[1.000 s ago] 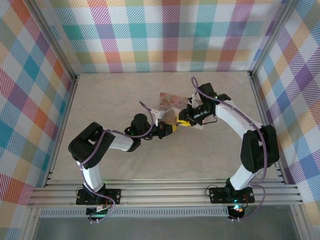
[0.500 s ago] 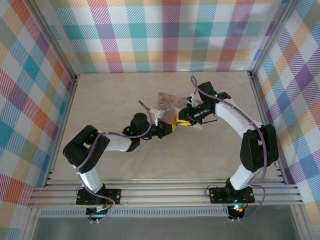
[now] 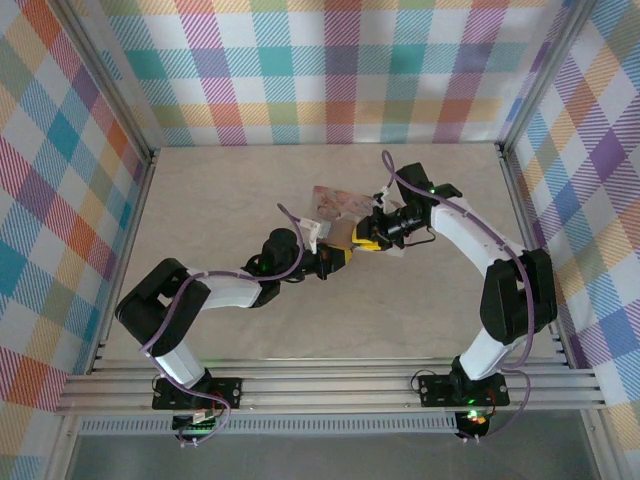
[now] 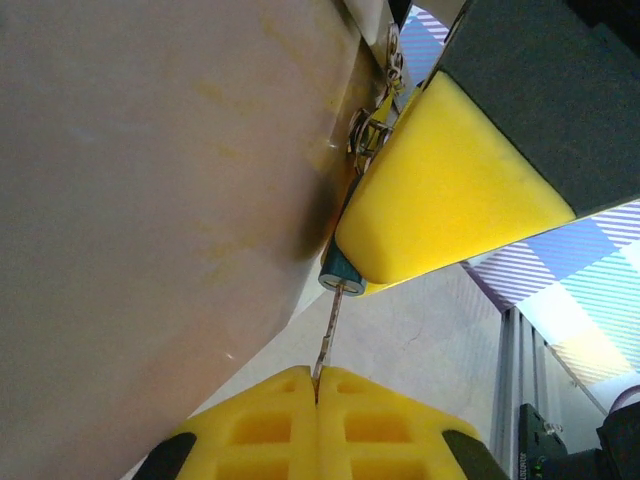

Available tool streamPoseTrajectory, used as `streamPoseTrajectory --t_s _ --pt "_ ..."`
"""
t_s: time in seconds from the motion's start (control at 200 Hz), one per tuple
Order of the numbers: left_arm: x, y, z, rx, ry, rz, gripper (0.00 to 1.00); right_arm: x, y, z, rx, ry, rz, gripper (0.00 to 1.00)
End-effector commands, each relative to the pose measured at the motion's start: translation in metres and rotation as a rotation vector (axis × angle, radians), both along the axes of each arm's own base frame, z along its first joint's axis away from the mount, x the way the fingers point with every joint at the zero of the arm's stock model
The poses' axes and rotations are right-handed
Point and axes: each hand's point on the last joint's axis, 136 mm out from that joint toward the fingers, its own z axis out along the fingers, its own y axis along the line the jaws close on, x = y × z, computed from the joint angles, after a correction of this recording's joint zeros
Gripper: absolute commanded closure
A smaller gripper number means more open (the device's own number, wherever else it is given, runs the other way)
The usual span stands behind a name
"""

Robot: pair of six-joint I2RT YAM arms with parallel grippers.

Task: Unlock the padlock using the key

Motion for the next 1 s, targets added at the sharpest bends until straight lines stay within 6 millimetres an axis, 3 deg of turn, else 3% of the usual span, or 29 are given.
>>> streamPoseTrajectory --t_s 0.0,0.325,0.725,1.0 --pt "0.018 -0.001 0.041 -0.170 -0.052 0.010 1.00 -0.021 0.017 0.018 0.132 0.009 0.086 1.00" --pt "0.016 -0.003 0.051 -0.239 -0.028 -0.048 1.00 -0.021 0.009 0.018 0.143 0.022 0.064 1.00" --pt "0.018 0.007 0.047 -0.119 -0.111 0.010 1.00 -0.024 0.011 0.025 0.193 0.019 0.088 1.00" --pt "0.016 0.007 0.053 -0.136 -0.144 0.003 1.00 -0.026 0.013 0.035 0.236 0.041 0.107 1.00"
